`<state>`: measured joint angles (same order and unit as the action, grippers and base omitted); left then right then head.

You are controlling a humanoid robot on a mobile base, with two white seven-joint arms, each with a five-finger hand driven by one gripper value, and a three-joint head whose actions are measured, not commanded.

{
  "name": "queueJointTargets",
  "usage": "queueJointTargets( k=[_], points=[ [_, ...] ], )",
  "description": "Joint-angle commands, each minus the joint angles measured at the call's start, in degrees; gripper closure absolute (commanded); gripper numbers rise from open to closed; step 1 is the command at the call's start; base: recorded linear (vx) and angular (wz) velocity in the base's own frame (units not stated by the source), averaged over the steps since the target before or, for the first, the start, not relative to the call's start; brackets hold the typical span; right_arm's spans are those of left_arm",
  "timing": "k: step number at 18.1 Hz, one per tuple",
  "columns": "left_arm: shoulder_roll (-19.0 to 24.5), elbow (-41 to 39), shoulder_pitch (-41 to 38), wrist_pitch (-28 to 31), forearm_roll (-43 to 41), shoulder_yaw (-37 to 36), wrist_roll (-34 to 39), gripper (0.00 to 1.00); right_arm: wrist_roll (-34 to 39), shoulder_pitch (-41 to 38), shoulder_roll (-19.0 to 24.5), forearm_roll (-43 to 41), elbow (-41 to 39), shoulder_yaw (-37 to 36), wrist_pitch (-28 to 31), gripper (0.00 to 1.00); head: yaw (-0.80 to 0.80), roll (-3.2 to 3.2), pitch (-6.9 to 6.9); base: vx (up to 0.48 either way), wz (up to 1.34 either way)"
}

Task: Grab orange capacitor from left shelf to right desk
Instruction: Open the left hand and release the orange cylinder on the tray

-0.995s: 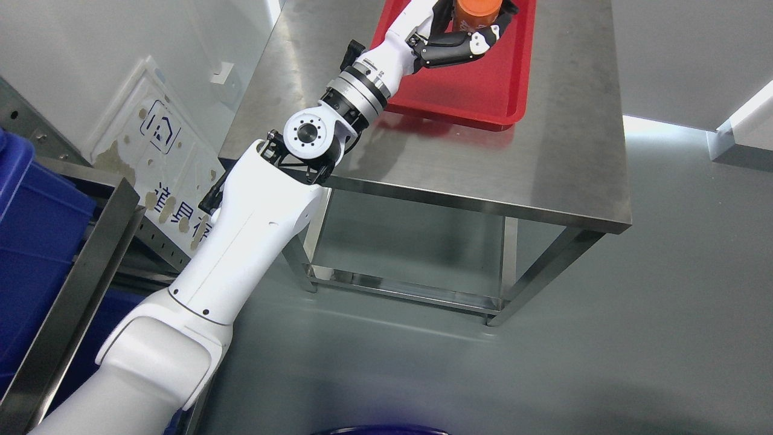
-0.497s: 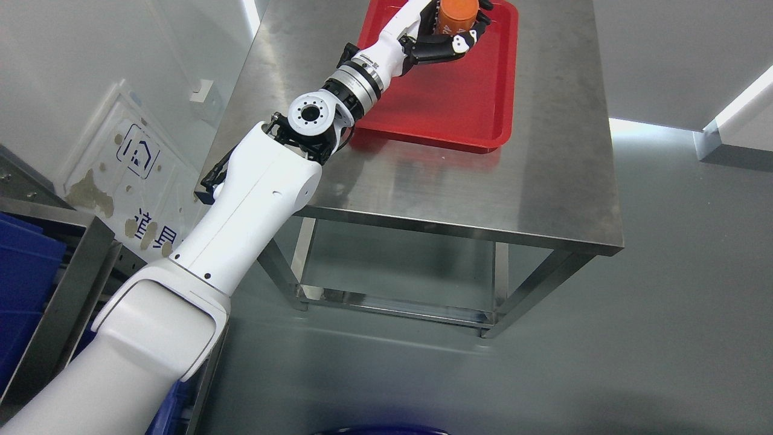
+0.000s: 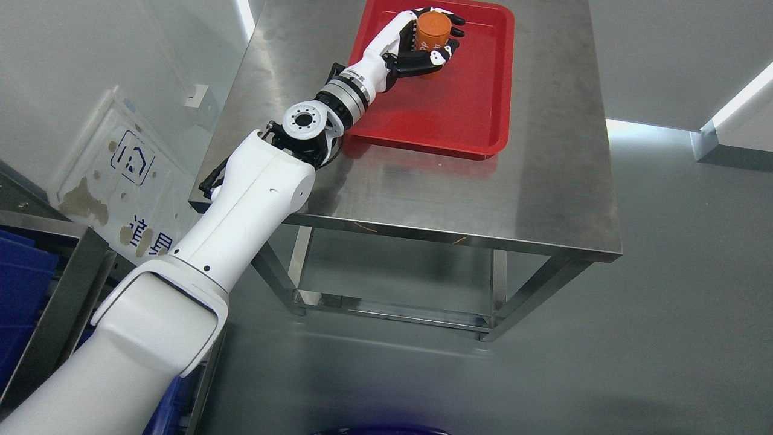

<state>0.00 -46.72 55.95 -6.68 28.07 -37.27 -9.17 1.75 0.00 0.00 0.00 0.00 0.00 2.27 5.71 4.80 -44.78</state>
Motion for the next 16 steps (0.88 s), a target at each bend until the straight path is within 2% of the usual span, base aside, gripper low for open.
queueJointTargets(
  k=[1, 2, 5, 7, 10, 11, 13, 16],
  points=[
    [1.0, 5.2, 0.2, -0.1, 0.8, -1.1, -0.6, 0.52, 0.0, -1.9, -1.0, 0.0, -1.3, -0.7, 0.0, 0.00, 0.00, 0.00, 0.00, 0.000, 0.00],
    [1.0, 4.5, 0.3, -0.1, 0.8, -1.2, -0.7, 0.42, 0.0, -1.9, -1.0, 0.0, -1.3, -0.7, 0.0, 0.00, 0.00, 0.00, 0.00, 0.000, 0.00],
    [1.0, 3.0, 2.0, -0.2, 0.8, -0.3, -0.8, 0.21, 0.0, -1.9, -1.0, 0.0, -1.3, -0.7, 0.0, 0.00, 0.00, 0.00, 0.00, -0.007, 0.00],
    [1.0, 2.3, 5.1, -0.6, 0.8, 3.8, -0.7, 0.12, 0.0, -1.9, -1.0, 0.0, -1.3, -0.7, 0.0, 0.00, 0.00, 0.00, 0.00, 0.000, 0.00],
    [1.0, 0.8, 8.4, -0.6, 0.2, 13.9, -0.7, 0.07, 0.0, -1.9, -1.0, 0.0, -1.3, -0.7, 0.0, 0.00, 0.00, 0.00, 0.00, 0.000, 0.00],
    [1.0, 0.7, 8.7, -0.7, -0.3, 16.1, -0.6, 0.02, 0.0, -1.9, -1.0, 0.0, -1.3, -0.6, 0.0, 0.00, 0.00, 0.00, 0.00, 0.000, 0.00],
    [1.0, -1.7, 7.0, -1.1, -1.3, 19.1, -0.6, 0.00, 0.0, -1.9, -1.0, 0.0, -1.3, -0.7, 0.0, 0.00, 0.00, 0.00, 0.00, 0.000, 0.00],
    [2.3, -13.5, -5.2, -0.8, -3.9, 22.7, -0.6, 0.00, 0.0, -1.9, -1.0, 0.0, -1.3, -0.7, 0.0, 0.00, 0.00, 0.00, 0.00, 0.000, 0.00]
  ],
)
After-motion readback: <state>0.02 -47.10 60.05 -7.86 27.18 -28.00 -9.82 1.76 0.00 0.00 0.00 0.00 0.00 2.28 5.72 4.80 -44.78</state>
